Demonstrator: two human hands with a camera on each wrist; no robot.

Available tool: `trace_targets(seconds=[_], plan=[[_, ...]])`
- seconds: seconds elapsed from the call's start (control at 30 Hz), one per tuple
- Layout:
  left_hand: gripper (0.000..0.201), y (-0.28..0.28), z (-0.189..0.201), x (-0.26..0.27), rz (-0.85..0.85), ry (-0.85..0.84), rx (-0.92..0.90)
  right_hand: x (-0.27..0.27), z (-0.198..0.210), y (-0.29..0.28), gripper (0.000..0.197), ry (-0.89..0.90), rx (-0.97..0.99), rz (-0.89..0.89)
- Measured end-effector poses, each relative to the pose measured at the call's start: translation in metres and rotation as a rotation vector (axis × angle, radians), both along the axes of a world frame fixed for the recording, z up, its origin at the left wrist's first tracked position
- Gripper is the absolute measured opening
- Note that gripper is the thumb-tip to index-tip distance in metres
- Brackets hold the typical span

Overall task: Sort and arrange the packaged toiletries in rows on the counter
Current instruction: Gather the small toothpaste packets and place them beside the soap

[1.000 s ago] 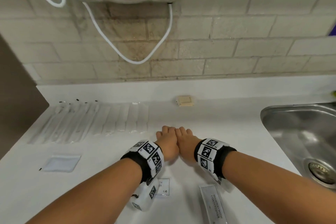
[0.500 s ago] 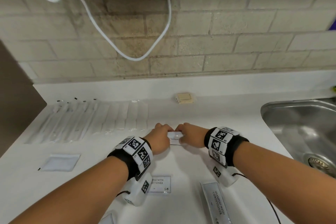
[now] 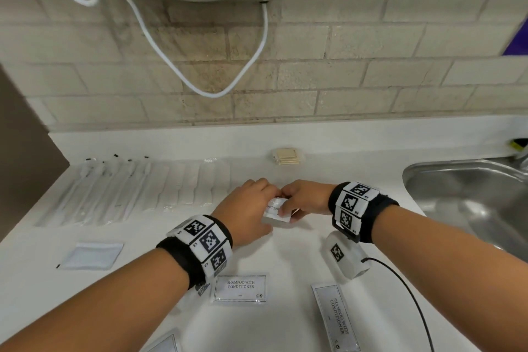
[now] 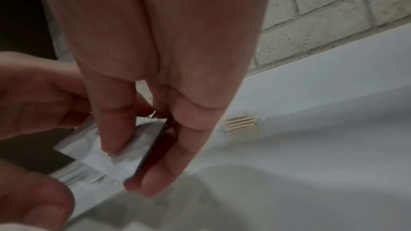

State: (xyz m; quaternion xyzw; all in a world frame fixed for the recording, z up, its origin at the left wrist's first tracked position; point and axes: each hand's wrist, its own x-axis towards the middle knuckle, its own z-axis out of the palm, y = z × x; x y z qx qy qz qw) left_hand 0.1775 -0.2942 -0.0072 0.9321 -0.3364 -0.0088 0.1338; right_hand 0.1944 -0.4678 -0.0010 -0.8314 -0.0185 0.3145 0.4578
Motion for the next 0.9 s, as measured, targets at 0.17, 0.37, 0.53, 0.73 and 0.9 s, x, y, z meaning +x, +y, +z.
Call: trace_targets(seconds=[0.17, 0.37, 0.53, 0.73, 0.9], plan=[[0.038, -0.006, 0.009, 0.000, -0.010, -0.180, 0.128, 0.003, 0.004, 0.001, 0.017, 0.018, -0.025, 0.042], [0.023, -0.013, 0.015, -0.001, 0.062, -0.182, 0.204, 0.007, 0.008, 0.006, 0.028, -0.053, -0.113, 0.042], [0.024, -0.010, 0.012, 0.003, 0.081, -0.152, 0.216, 0.009, 0.005, 0.012, 0.007, -0.070, -0.109, -0.009], [0.026, -0.003, 0.008, 0.008, 0.080, -0.120, 0.206, 0.014, 0.003, 0.015, 0.007, -0.103, -0.128, 0.003], [0.024, 0.002, 0.015, 0.012, 0.087, -0.056, 0.190, 0.013, 0.003, 0.015, 0.038, -0.123, -0.077, -0.074]])
